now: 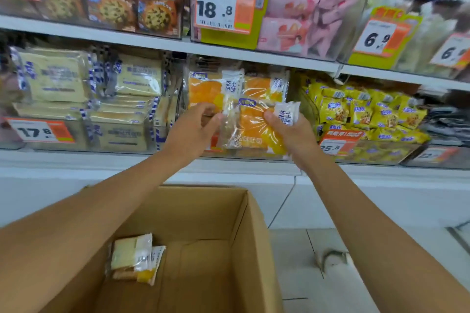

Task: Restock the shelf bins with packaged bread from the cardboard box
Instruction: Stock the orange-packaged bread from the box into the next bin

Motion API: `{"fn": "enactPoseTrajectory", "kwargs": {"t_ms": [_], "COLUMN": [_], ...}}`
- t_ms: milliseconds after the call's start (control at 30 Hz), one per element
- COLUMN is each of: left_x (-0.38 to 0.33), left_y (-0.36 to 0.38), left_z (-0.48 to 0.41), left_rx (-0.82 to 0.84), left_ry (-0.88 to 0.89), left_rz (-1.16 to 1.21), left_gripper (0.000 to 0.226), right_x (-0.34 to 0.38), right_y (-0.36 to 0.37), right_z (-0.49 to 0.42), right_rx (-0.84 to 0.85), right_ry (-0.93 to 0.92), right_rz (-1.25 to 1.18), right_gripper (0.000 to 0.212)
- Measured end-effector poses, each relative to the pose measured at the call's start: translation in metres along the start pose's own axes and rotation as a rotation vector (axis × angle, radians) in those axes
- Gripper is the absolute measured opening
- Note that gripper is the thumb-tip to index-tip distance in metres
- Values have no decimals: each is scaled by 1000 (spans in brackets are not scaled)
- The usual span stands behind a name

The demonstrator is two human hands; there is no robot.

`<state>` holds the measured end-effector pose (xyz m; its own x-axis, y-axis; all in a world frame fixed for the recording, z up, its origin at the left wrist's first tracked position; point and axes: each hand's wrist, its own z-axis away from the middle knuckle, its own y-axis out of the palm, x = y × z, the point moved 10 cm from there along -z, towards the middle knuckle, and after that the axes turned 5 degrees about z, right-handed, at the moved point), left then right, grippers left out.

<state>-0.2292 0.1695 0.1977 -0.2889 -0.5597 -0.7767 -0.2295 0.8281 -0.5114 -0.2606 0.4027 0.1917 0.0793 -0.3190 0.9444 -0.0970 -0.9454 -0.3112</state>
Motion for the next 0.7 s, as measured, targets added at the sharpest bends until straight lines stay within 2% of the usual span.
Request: {"fn": "enactPoseTrajectory", "kwargs": {"t_ms": [100, 167, 300, 367, 433, 467, 500, 567, 700], "left_x": [-7, -4, -1, 3, 7, 7, 8, 6, 10], "left_y": [8, 20, 40, 43, 44, 45, 45, 43, 30], "left_z": [-35, -50, -58, -61, -64, -64, -63, -60, -60], "left_rx": [-16, 20, 30, 18, 11, 5, 1, -29, -148], "left_ry": [168, 236, 418, 466, 488, 503, 518, 545, 488], "left_rz": [-304, -422, -564, -606, -619, -619, -609, -561, -560], "left_gripper": [44, 46, 45, 48, 50, 49, 47, 43, 50], "right_x": [6, 6, 4, -4, -19, -24, -25, -15, 22], "right_y": [-38, -47, -23, -7, -12, -15, -18, -24, -8], "right_z": [-45, -75, -128, -140, -148, -147, -141, -121, -83], "right_rx": [-121, -183, -109, -101, -198, -229, -250, -300, -366], "right_ry": [-35, -71, -142, -156, -147, -135, -124, -166, -510], "right_rz": [47, 74, 184, 272, 349, 336, 329, 391, 784], "right_gripper": [30, 29, 31, 54, 99, 115, 121, 117, 100]}}
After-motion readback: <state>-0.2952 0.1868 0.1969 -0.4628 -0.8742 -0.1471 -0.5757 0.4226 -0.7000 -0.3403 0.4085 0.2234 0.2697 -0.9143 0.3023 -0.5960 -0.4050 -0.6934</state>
